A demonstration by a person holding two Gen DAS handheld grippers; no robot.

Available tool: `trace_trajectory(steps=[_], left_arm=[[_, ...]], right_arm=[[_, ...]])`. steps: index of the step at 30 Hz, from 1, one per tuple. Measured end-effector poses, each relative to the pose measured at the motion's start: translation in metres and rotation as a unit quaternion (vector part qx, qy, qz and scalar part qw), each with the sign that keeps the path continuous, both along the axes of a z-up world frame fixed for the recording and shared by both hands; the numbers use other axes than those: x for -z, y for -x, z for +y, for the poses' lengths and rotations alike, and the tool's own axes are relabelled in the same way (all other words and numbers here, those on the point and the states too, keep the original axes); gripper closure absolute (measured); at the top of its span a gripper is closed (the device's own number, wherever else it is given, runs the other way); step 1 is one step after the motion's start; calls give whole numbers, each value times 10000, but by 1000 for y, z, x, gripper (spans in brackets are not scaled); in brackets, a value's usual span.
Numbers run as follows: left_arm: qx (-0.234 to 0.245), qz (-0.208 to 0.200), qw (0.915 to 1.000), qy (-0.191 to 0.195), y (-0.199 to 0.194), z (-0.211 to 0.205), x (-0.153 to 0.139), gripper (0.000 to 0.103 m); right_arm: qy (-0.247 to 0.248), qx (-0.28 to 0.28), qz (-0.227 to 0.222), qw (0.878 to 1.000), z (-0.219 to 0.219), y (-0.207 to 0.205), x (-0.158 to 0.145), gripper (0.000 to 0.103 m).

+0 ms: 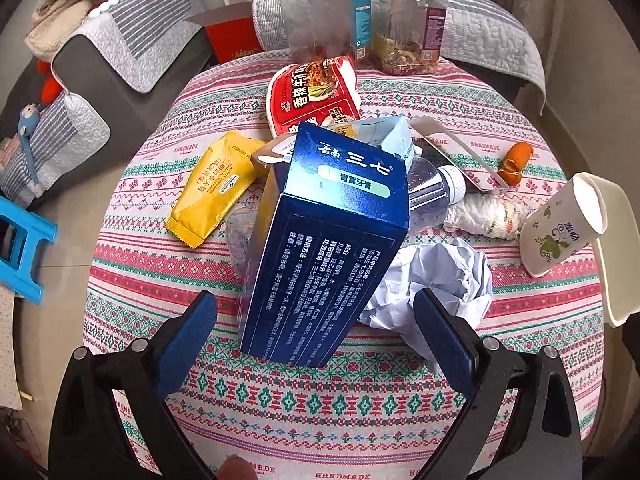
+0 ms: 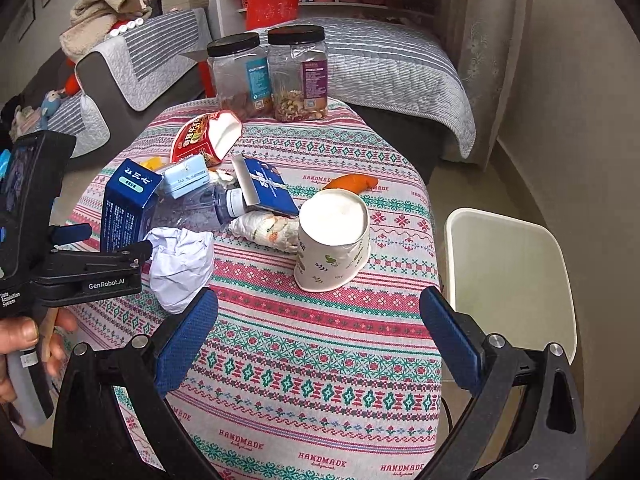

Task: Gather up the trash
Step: 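Grasp the blue box with the left tool while the right tool grasps crumpled paper, then carry the crumpled paper with the right tool and drop it into the white bin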

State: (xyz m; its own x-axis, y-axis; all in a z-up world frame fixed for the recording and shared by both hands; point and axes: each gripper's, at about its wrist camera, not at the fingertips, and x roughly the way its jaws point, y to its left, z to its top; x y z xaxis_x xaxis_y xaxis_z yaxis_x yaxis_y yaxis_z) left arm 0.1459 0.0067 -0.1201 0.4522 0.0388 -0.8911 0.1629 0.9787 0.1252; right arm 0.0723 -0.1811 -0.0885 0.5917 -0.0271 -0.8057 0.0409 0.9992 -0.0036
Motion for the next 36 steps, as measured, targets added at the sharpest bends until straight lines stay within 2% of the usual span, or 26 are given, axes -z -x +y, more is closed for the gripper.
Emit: trace_trajectory(steps=[2,4,6,9,13,16,22,26,30,33,34,36], left_arm=[[42,-19,10000,-74,-5,1,4,19],[92,38,10000,-4,-10,1,9,33],[138,-45,9999,-62,-10,2,9,37],[222,-65,9987,449,-7,7,-3,43],[397,-462,9967,532,6,8,-33,44],[430,-732,9947,582,15,13,-53,44],[277,-921,9926,735,20,31,-68,44],[179,-901,9926,800,19,40,-70,44],[120,-875,9924,861,21,46,-71,43],[113,-870,9922,886,23,47,-72,43],[119,-867,9921,897,24,47,-72,43],[157,-871,9919,906,25,44,-73,43]], right_arm=[[-50,-105,73,9999,6,-3,5,7],[-100,-216,142,9996,13,-7,10,7],[-145,-317,216,9992,22,-12,16,7],[-224,-454,346,9981,36,-20,26,7],[-283,-529,506,9969,53,-33,37,7],[-569,-421,706,9950,58,-46,47,7],[-1062,-177,1005,9891,65,-61,64,7],[-871,-250,930,9915,75,-63,66,7],[-676,-368,1063,9914,79,-59,68,9],[-598,-488,1093,9910,78,-51,68,19],[-578,-495,1126,9907,76,-50,69,33],[-721,-512,1139,9895,70,-48,69,39]])
